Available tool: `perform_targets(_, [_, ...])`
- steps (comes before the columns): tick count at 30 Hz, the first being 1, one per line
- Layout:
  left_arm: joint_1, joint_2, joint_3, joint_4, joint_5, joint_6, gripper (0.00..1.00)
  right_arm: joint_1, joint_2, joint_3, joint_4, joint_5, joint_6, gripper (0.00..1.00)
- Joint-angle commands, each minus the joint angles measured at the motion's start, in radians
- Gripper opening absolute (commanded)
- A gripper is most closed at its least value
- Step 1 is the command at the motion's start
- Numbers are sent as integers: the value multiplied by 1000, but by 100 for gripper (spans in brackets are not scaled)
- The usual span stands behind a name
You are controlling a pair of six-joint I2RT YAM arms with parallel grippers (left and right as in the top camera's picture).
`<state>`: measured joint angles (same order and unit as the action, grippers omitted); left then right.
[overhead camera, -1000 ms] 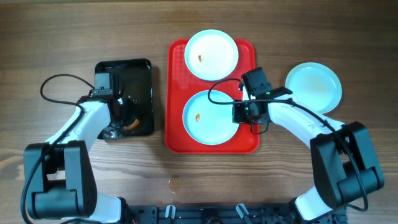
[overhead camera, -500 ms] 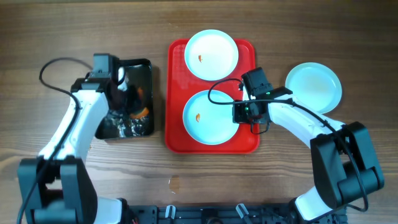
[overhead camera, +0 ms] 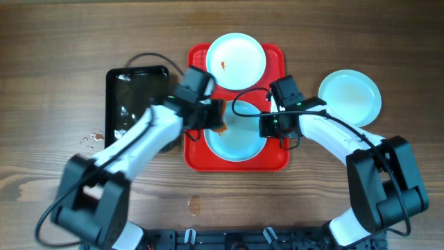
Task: Clean dirty plates on tray and stack at the side
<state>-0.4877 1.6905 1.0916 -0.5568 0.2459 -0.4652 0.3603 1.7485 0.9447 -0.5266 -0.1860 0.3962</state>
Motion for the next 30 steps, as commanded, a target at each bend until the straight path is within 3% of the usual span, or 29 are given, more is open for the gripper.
perform_targets(1, [-75, 113, 6, 68, 11, -35, 4, 0, -8, -3, -5, 48, -3, 4])
perform_targets(7, [-111, 220, 6, 100, -10, -37, 4, 0, -8, -3, -5, 47, 0, 4])
perform_targets(14, [-104, 230, 6, -13, -269, 40, 4, 0, -8, -3, -5, 30, 2, 4])
perform_targets(23, [-103, 229, 8, -139, -591, 37, 4, 0, -8, -3, -10, 42, 104, 4])
perform_targets(26, [-103, 229, 24, -214, -703, -27, 4, 0, -8, -3, -13, 42, 104, 4])
perform_targets(30, [-103, 226, 87, -309, -727, -100, 4, 0, -8, -3, -25, 42, 108, 4])
